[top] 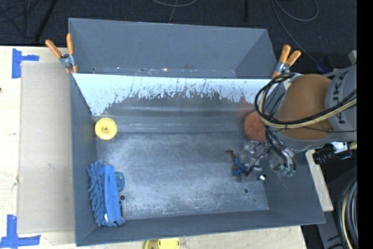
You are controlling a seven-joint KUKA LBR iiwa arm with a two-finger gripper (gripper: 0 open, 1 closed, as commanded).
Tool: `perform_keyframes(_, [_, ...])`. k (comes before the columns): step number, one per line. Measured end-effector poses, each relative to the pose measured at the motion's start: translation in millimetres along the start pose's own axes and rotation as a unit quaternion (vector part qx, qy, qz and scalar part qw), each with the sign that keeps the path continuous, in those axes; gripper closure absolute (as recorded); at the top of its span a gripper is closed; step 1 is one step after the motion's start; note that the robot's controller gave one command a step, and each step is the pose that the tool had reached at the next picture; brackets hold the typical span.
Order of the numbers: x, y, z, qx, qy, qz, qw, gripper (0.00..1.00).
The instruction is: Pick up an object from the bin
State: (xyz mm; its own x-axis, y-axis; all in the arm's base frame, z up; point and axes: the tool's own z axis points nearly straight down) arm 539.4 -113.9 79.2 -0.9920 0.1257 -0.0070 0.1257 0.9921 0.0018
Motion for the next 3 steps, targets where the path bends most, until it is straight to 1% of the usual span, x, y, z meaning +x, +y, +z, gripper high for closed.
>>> perform_keyframes(1, [23.9, 25, -93, 0.001, 0.0037, -0.008, 1.0, 1.0])
perform_keyframes(2, [23.9, 25, -93, 0.001, 0.0037, -0.008, 1.0, 1.0])
perform_keyframes(3, [-3.1, 28, -226, 0.001, 0.0026, -0.016, 0.9999, 1.0])
